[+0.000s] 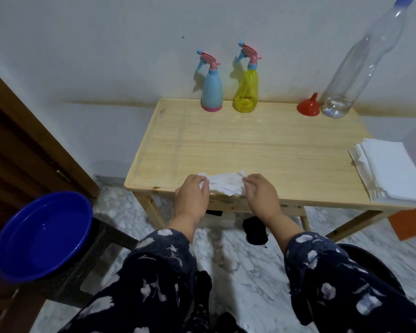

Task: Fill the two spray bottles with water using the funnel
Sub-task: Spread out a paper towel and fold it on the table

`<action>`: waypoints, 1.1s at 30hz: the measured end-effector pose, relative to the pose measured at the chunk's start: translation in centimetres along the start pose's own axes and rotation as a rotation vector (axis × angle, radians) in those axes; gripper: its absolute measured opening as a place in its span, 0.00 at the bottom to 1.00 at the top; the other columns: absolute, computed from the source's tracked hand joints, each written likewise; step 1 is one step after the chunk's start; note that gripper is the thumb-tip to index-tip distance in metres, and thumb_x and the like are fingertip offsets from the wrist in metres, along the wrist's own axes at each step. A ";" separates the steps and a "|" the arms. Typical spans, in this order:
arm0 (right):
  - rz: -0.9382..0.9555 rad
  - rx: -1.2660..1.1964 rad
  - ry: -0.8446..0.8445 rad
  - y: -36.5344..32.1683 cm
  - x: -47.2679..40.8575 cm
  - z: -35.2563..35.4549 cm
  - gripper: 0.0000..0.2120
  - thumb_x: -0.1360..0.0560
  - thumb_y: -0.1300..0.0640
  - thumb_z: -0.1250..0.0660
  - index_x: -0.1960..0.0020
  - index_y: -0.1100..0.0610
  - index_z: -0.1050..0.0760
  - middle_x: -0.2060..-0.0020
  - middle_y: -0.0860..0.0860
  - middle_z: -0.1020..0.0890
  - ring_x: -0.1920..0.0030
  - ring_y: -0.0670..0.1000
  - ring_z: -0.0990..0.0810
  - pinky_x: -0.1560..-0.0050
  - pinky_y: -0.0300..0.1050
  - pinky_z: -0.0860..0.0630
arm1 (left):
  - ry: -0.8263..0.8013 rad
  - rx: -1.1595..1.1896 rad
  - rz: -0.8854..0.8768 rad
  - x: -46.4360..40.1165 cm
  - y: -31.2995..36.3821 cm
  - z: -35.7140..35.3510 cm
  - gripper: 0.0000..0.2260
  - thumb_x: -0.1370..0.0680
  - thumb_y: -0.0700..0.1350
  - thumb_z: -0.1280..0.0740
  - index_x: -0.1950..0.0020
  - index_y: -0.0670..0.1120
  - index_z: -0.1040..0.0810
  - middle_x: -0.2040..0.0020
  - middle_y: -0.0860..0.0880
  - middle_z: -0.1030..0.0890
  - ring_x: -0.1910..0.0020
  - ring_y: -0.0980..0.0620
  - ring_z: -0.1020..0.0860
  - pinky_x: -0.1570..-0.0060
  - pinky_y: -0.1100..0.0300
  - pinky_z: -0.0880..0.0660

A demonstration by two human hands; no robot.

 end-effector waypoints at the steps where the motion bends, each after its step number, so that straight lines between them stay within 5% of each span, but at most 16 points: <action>1: -0.057 -0.105 0.063 -0.3 -0.4 0.8 0.11 0.22 0.61 0.38 0.43 0.63 0.20 0.45 0.56 0.20 0.46 0.56 0.21 0.45 0.43 0.29 | 0.023 0.078 0.002 -0.6 0.6 0.2 0.14 0.17 0.49 0.41 0.38 0.45 0.22 0.38 0.49 0.24 0.40 0.48 0.25 0.42 0.60 0.32; 4: -0.123 -0.246 0.186 -0.9 -1.8 3.1 0.10 0.26 0.63 0.32 0.45 0.60 0.19 0.47 0.54 0.18 0.47 0.54 0.20 0.47 0.39 0.29 | 0.067 0.201 -0.030 -2.7 2.6 0.6 0.11 0.19 0.45 0.36 0.39 0.44 0.22 0.39 0.49 0.24 0.42 0.51 0.24 0.45 0.66 0.31; 9: -0.180 -0.237 0.152 0.3 -4.9 5.6 0.18 0.29 0.67 0.31 0.40 0.59 0.22 0.41 0.53 0.21 0.46 0.52 0.22 0.49 0.32 0.33 | 0.019 0.293 -0.072 -6.5 4.9 -0.2 0.13 0.22 0.39 0.32 0.38 0.44 0.23 0.38 0.47 0.25 0.45 0.46 0.21 0.42 0.51 0.23; 12: -0.228 -0.250 0.110 1.5 -7.5 6.3 0.22 0.30 0.68 0.32 0.36 0.59 0.24 0.38 0.53 0.22 0.44 0.53 0.22 0.46 0.37 0.30 | -0.001 0.256 -0.092 -9.1 6.1 -1.1 0.14 0.22 0.39 0.33 0.36 0.44 0.23 0.37 0.48 0.25 0.41 0.48 0.23 0.41 0.61 0.28; 16: -0.283 -0.264 0.055 2.8 -11.8 6.3 0.26 0.30 0.68 0.31 0.33 0.59 0.27 0.35 0.53 0.24 0.38 0.54 0.24 0.36 0.45 0.29 | 0.011 0.118 -0.055 -13.2 6.9 -2.8 0.14 0.21 0.51 0.34 0.36 0.50 0.23 0.36 0.53 0.24 0.39 0.50 0.26 0.42 0.58 0.29; 20: -0.298 -0.212 -0.001 4.5 -16.9 5.8 0.28 0.30 0.68 0.30 0.31 0.60 0.30 0.32 0.54 0.27 0.34 0.54 0.26 0.35 0.41 0.33 | 0.010 0.262 -0.019 -18.8 7.5 -4.9 0.13 0.22 0.43 0.31 0.38 0.46 0.22 0.37 0.50 0.23 0.48 0.57 0.27 0.48 0.69 0.35; 22: -0.298 -0.191 -0.007 5.4 -19.7 5.6 0.27 0.30 0.68 0.31 0.31 0.61 0.30 0.32 0.55 0.27 0.33 0.54 0.27 0.36 0.39 0.35 | -0.023 0.253 -0.015 -21.6 7.6 -5.9 0.14 0.23 0.40 0.32 0.37 0.45 0.22 0.36 0.48 0.24 0.43 0.54 0.25 0.46 0.70 0.37; 26: -0.286 -0.072 -0.022 7.1 -24.9 5.5 0.26 0.28 0.69 0.33 0.30 0.63 0.31 0.31 0.57 0.28 0.31 0.56 0.30 0.37 0.35 0.39 | -0.116 0.187 -0.028 -26.6 8.1 -8.2 0.18 0.22 0.39 0.34 0.32 0.44 0.26 0.32 0.48 0.27 0.33 0.49 0.29 0.40 0.69 0.39; 29: -0.313 0.027 -0.067 8.6 -27.6 5.7 0.19 0.26 0.69 0.36 0.35 0.67 0.28 0.35 0.61 0.26 0.33 0.60 0.29 0.38 0.42 0.37 | -0.194 0.111 -0.069 -29.2 8.6 -9.8 0.20 0.20 0.40 0.35 0.28 0.45 0.29 0.30 0.48 0.30 0.33 0.49 0.30 0.38 0.65 0.38; 31: -0.289 0.152 -0.114 9.7 -28.5 5.5 0.11 0.25 0.66 0.38 0.44 0.67 0.24 0.41 0.62 0.24 0.37 0.64 0.27 0.44 0.48 0.32 | -0.205 -0.064 -0.096 -30.0 9.0 -10.5 0.20 0.19 0.44 0.37 0.27 0.47 0.31 0.29 0.49 0.32 0.32 0.48 0.31 0.36 0.56 0.35; 33: -0.268 0.288 -0.099 10.5 -28.7 5.2 0.12 0.23 0.61 0.39 0.42 0.61 0.24 0.37 0.58 0.27 0.35 0.63 0.30 0.45 0.50 0.32 | -0.112 -0.302 -0.141 -30.2 9.3 -10.7 0.19 0.19 0.49 0.39 0.27 0.50 0.32 0.28 0.51 0.34 0.32 0.47 0.35 0.37 0.51 0.35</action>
Point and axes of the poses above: each hand's wrist, its own x-axis away from the middle knuckle, its own z-axis out of the back of the hand, y = z × x, the point moved 2 cm from there along -x, towards the middle knuckle
